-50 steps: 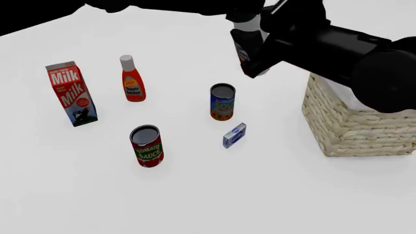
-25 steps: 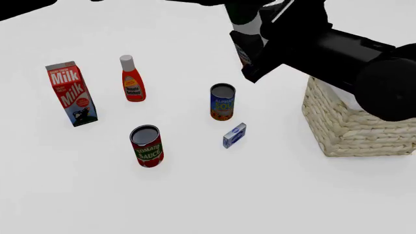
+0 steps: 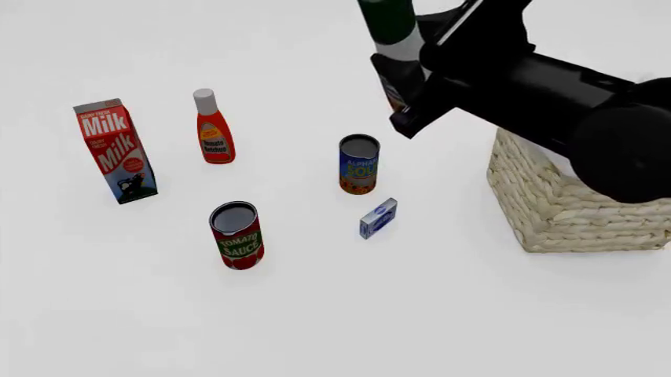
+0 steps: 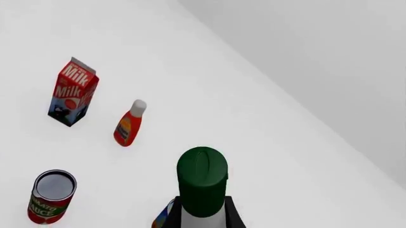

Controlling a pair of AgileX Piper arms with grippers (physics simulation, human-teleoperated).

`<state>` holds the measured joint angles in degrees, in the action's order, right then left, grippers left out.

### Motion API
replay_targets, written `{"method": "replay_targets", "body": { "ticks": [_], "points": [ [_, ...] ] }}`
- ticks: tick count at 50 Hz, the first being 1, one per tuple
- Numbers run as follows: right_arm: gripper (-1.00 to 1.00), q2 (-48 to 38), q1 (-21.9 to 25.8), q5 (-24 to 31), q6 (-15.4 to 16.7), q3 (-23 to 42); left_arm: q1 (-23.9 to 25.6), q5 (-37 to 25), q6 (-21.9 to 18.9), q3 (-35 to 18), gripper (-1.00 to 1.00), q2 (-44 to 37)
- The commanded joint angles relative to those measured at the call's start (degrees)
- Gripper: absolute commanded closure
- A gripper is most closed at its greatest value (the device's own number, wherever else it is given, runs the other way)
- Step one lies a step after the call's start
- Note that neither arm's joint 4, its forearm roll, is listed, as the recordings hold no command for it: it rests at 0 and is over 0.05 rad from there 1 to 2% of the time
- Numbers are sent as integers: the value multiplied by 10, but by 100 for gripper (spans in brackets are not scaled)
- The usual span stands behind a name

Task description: Pick the salad dressing and place it in the basket.

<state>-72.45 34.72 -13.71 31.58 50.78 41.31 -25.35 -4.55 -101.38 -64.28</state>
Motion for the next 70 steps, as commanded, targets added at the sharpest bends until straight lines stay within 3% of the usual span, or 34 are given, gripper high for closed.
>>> {"method": "replay_targets", "body": {
  "ticks": [1,3,6,17,21,23,26,35,39,42,43,46,54,70],
  "points": [
    [100,9,-2,-6,-11,0,-128,70,0,122,-100,199],
    [100,12,-3,-3,-11,0,-162,107,-16,198,-100,258],
    [100,16,-4,-1,-11,0,-209,129,-10,264,-100,313],
    [100,32,-12,2,-8,-4,-285,143,9,441,-100,442],
    [100,40,-18,7,-6,-2,-351,172,26,538,-100,506],
    [100,44,-20,8,-5,0,-381,186,13,585,-100,539],
    [100,52,-21,11,-3,0,-410,180,39,628,-100,564],
    [100,73,-38,12,3,-2,-470,179,43,727,-100,643],
    [100,80,-43,10,-2,-6,-477,184,50,755,-100,643],
    [100,86,-50,7,-3,-9,-482,205,31,781,-100,643],
    [100,89,-53,8,-5,-8,-470,210,7,791,-100,643],
    [100,99,-60,9,-7,-5,-482,219,27,820,-100,643],
    [100,136,-74,24,3,10,-486,254,34,899,-100,643],
    [100,209,-141,62,-31,27,-489,286,30,981,-100,643]
  ]
}}
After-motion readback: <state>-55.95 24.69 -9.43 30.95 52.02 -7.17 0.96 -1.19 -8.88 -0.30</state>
